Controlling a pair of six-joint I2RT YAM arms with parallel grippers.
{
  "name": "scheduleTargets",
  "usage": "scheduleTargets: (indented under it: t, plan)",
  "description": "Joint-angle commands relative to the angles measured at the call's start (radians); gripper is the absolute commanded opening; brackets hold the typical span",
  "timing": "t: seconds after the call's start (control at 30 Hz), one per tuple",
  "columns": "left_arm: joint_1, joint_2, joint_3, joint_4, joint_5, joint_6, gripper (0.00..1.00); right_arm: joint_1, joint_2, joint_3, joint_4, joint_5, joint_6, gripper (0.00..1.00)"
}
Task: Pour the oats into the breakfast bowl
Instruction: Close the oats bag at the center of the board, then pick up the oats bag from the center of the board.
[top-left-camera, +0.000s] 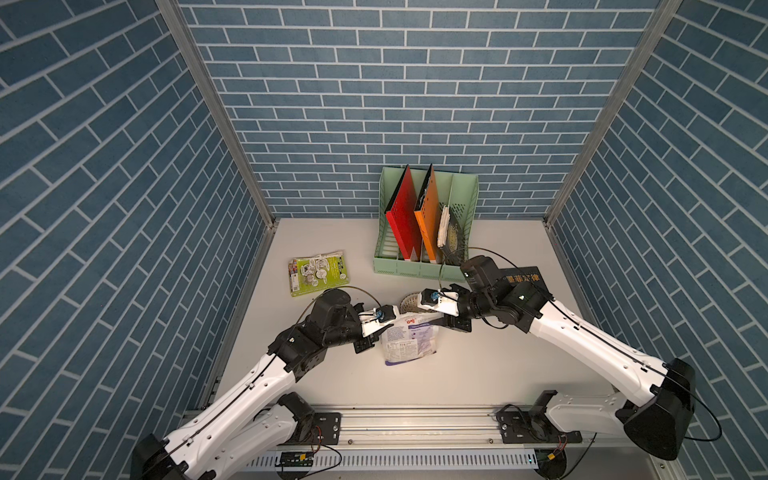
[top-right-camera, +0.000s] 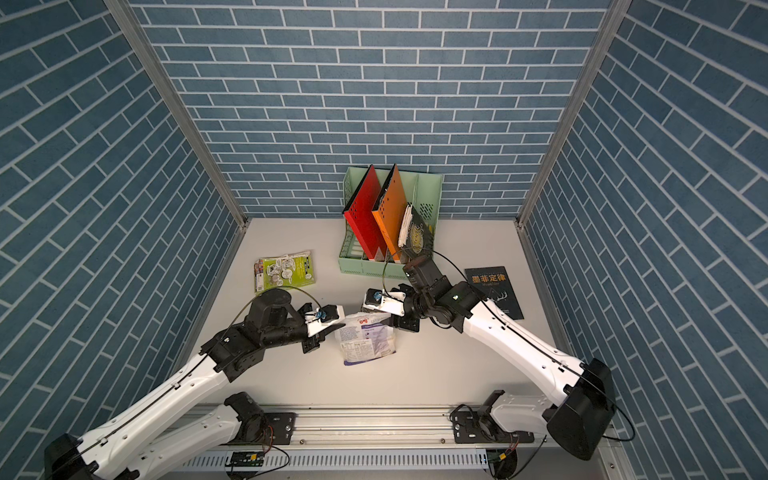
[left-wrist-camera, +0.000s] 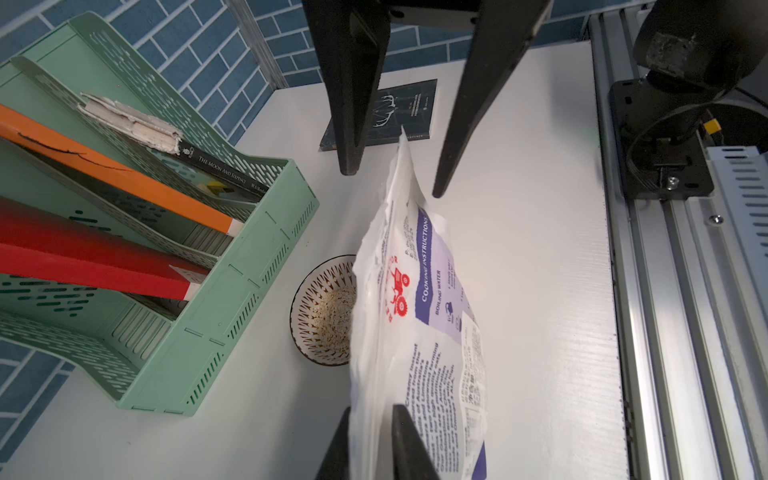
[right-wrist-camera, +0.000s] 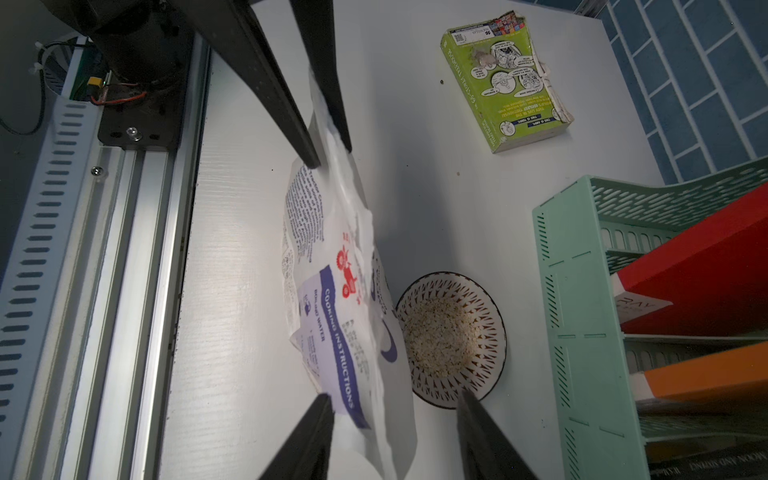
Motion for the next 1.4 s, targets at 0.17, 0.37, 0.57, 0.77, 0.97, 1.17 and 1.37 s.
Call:
scheduleTargets:
  t: [0.17,0.37,0.57,0.77,0.97,1.17,1.37]
  plan:
    - [0.003,-0.043,-0.006,0.02,-0.021,-0.04,0.54,0.051,0.111,0.048,0.084,-0.109,0.0,0.54]
    - [0.003,-0.137,-0.043,0.048,-0.086,-0.088,0.65,0.056,0.158,0.093,0.066,-0.159,-0.017,0.11]
    - [0.004,-0.271,-0.09,0.099,-0.138,-0.123,0.68,0.053,0.098,0.086,0.008,-0.126,-0.013,0.0]
    - [0.003,-0.297,-0.094,0.09,-0.179,-0.117,0.69,0.035,-0.014,0.077,-0.037,-0.058,0.032,0.0]
    - [0.003,-0.297,-0.087,0.1,-0.209,-0.11,0.71,-0.05,-0.132,0.084,-0.111,0.074,0.091,0.0]
    - [0.003,-0.32,-0.099,0.17,-0.301,-0.153,0.99,-0.237,-0.19,0.085,-0.145,0.167,0.121,0.0]
    - [0.004,-0.316,-0.107,0.245,-0.518,-0.297,1.0,-0.389,-0.201,0.086,-0.005,0.167,0.204,0.0]
